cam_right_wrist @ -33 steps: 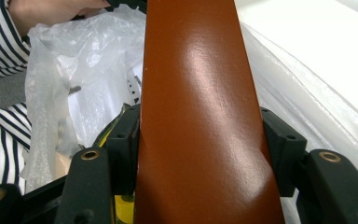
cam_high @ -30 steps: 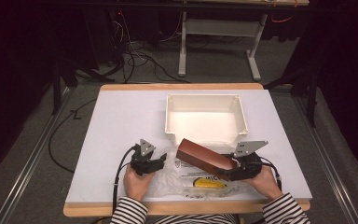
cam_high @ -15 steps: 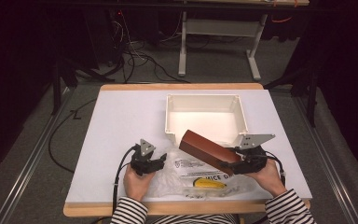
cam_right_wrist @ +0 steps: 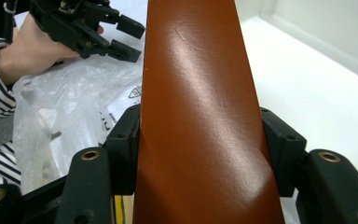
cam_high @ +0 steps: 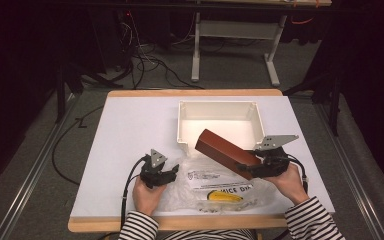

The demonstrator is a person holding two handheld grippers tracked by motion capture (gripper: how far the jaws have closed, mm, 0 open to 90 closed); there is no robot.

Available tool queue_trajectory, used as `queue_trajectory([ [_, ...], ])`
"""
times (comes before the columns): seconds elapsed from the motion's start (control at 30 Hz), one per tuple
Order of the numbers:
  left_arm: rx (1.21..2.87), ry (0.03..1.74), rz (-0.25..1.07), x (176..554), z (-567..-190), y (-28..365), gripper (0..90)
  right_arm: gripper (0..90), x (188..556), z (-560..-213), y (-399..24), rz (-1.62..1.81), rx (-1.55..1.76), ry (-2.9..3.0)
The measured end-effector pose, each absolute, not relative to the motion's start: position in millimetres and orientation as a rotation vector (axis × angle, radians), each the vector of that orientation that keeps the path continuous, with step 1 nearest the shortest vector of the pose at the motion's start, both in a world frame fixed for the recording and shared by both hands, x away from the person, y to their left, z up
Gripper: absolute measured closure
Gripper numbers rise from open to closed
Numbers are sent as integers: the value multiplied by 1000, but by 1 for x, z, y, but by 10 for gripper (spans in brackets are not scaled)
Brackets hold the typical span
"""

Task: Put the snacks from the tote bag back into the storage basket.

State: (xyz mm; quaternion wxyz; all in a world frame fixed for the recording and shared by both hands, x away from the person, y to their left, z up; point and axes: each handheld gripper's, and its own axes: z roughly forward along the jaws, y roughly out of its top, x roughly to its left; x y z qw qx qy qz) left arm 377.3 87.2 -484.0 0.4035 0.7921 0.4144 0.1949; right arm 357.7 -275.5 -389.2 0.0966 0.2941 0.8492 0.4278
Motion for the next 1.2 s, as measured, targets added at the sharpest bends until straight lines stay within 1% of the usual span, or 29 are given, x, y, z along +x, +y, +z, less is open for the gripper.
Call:
queue_trajectory([
  [0.43,2004,1047,492,377,-484,88,359,430,375,-376,-278,1314,966,2485],
  [0.87,1991,1050,492,377,-484,88,359,430,393,-372,-274,1298,1027,2473],
  [1.2,1989,1052,488,377,-484,88,359,430,409,-376,-275,1253,1082,2452],
])
